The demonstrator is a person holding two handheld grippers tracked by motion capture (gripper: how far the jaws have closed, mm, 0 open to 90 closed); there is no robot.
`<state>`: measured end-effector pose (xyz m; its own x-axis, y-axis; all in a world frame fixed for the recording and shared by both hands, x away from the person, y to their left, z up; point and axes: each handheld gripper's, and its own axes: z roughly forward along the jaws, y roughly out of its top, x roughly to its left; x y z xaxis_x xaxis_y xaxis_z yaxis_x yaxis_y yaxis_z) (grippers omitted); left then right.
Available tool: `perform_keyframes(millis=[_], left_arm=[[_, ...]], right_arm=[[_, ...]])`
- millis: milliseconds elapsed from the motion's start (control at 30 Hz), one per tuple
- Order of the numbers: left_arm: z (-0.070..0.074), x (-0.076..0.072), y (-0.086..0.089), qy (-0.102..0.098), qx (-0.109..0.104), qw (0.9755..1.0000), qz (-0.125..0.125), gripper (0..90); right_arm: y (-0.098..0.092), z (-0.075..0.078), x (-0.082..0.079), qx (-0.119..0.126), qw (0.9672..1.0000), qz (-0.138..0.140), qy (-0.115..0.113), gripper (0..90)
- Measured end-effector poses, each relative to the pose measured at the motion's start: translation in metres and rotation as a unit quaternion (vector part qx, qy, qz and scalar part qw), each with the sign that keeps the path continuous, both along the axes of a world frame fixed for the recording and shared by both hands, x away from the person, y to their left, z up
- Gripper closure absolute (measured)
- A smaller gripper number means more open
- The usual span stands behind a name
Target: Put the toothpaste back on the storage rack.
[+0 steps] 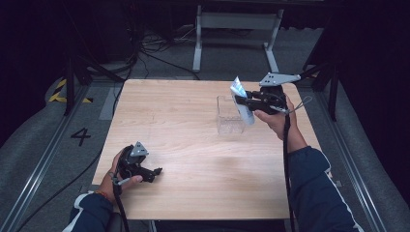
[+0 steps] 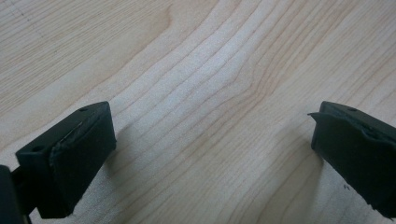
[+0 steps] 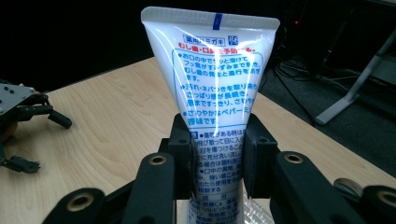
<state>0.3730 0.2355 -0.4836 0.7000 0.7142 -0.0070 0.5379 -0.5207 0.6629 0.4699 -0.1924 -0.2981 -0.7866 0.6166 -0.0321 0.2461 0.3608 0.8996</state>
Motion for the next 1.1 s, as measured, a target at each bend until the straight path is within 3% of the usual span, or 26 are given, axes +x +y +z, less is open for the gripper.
perform_keyframes(millis=[267,367,700,1100], left_arm=[[0.000,0.000,0.000,0.001,0.000,1.0000,-0.001,0.2],[0.000,0.000,0.000,0.002,0.001,1.0000,-0.001,0.1],[0.000,0.000,0.000,0.003,0.000,1.0000,-0.001,0.1],[0.000,0.000,0.000,0.001,-0.001,1.0000,0.001,0.2]], right_arm=[[0.006,0.003,0.012,0.000,0.9999,-0.004,-0.012,70.0],[0.008,0.001,0.016,-0.005,0.9999,-0.006,-0.012,70.0],[0.011,-0.009,0.034,0.016,0.9998,-0.005,-0.008,69.8],[0.014,-0.024,0.049,0.009,0.9999,-0.008,-0.001,69.6]])
